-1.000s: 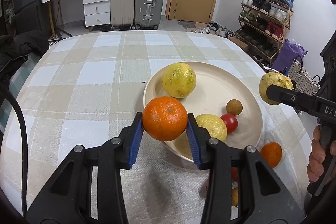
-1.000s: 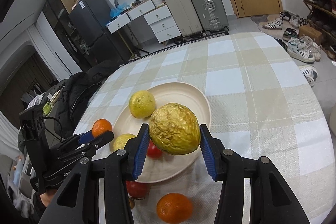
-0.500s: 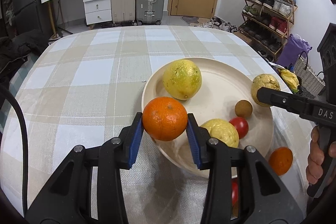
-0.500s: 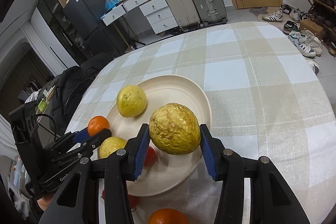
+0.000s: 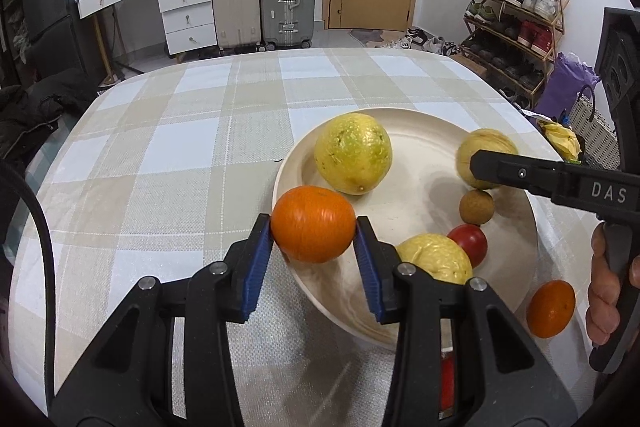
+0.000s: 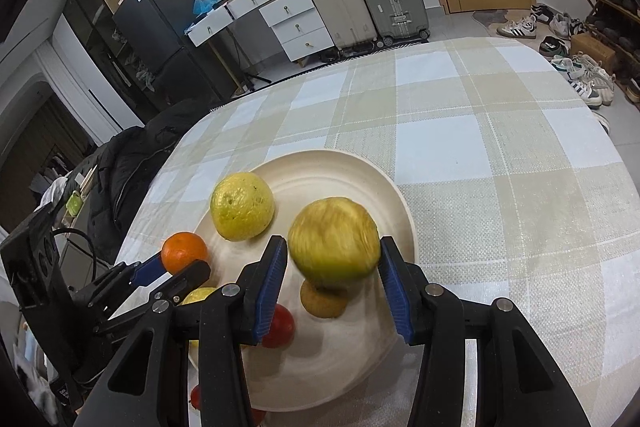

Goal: Organize fruits
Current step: 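Lower both fruits onto the plate and open both grippers, then move both grippers back toward the remaining fruits beside the plate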

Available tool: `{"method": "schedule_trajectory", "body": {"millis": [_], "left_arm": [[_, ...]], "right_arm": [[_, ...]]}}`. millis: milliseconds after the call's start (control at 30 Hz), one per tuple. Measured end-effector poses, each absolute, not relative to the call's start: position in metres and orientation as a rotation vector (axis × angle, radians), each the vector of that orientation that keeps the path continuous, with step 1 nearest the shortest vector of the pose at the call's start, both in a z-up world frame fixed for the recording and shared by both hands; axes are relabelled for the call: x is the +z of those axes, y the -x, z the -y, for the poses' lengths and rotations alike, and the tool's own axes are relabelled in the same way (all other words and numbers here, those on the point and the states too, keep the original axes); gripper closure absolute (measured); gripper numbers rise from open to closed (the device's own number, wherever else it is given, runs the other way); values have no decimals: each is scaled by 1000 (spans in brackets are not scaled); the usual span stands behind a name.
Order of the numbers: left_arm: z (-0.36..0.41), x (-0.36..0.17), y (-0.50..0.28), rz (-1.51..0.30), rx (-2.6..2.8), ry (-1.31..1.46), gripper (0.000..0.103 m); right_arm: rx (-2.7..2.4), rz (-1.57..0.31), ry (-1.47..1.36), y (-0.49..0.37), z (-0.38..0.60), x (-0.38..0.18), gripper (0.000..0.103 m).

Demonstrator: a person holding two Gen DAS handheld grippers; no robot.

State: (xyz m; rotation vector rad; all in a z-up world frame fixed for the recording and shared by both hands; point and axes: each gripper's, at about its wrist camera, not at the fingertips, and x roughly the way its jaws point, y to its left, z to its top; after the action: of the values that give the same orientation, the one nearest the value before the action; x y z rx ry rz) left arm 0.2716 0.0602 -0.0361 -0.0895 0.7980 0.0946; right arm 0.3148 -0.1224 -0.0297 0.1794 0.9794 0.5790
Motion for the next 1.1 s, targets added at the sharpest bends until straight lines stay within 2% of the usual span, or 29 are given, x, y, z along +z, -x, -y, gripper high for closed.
{"method": "schedule_trajectory", "body": {"millis": [167, 233, 267, 333, 433, 467, 500, 600, 667, 1100], "left_arm": [[-65, -35, -269, -821, 69, 130, 61], [-67, -35, -266, -826, 67, 143, 58], [-68, -35, -264, -825, 73, 144, 53], [-68, -33, -257, -819, 77, 147, 43], [-69, -27, -242, -794, 86, 143, 29], [-69, -25, -238, -787, 85, 147, 21], [-69, -24, -232, -780, 81, 154, 18], [-68, -19, -215, -767, 76, 155, 13], [-66, -17, -203, -759, 79, 148, 1], [-59, -1, -150, -717, 60, 133, 1]], "right_arm": [[567, -961, -143, -307, 129, -24, 53], [561, -959, -138, -302, 135, -20, 47], [559, -954, -134, -299, 138, -19, 42], [556, -939, -130, -290, 145, -15, 22], [550, -928, -126, -277, 154, -11, 9], [551, -926, -119, -272, 156, -11, 7], [562, -917, -104, -267, 158, -10, 6], [587, -901, -61, -254, 159, -11, 1], [582, -912, -31, -247, 159, -12, 1], [574, -953, 5, -206, 158, -12, 0]]}}
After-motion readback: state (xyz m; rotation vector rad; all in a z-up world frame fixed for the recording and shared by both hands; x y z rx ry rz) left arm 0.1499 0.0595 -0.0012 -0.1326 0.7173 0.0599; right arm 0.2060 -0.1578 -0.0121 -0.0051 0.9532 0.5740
